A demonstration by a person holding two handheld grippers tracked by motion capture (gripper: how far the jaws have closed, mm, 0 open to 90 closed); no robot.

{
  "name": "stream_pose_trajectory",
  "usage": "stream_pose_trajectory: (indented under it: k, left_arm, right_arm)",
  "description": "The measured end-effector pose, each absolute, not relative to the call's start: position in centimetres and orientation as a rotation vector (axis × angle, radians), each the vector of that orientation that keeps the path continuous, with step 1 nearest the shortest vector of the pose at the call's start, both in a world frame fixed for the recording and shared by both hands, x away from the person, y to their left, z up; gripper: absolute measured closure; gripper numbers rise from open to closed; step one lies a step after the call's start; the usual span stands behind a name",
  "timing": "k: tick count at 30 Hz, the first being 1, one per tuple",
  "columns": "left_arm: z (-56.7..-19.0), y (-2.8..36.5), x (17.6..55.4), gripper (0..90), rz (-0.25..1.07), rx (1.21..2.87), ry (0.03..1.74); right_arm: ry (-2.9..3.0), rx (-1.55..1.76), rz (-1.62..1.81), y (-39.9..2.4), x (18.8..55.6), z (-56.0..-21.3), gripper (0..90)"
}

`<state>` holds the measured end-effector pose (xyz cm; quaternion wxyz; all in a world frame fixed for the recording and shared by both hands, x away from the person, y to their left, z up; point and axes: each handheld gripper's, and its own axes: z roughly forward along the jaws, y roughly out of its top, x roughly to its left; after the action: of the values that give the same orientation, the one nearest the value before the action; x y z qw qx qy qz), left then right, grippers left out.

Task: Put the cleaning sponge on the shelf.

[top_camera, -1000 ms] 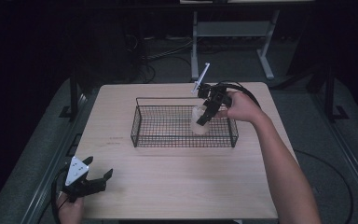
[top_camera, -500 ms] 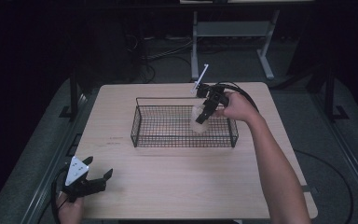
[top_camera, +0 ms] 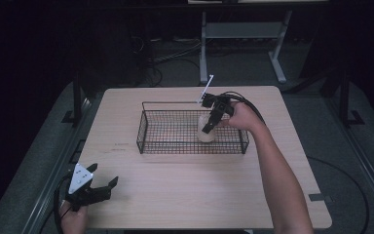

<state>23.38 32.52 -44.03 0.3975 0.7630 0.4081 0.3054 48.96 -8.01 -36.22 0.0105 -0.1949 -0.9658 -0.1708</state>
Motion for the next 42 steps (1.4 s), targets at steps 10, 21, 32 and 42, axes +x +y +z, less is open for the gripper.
stream_pose_trajectory:
  k: [10, 21, 32, 42]
  left_arm:
    - [-44.0, 32.5, 23.3, 13.7, 0.771, 1.926, 1.037]
    - [-44.0, 32.5, 23.3, 13.7, 0.772, 1.927, 1.036]
    - [-43.9, 32.6, 23.3, 13.7, 0.777, 1.915, 1.04]
    - [-43.9, 32.6, 23.4, 13.7, 0.779, 1.923, 1.041]
  right_arm:
    - [-3.014, -0.604, -0.516, -7.6, 49.2, -37.2, 27.4]
    - [-2.993, -0.63, -0.507, -8.1, 49.4, -38.7, 27.4]
    - [-2.977, -0.643, -0.524, -7.8, 49.7, -39.4, 27.2]
    - [-2.98, -0.63, -0.518, -8.0, 49.8, -39.4, 27.0]
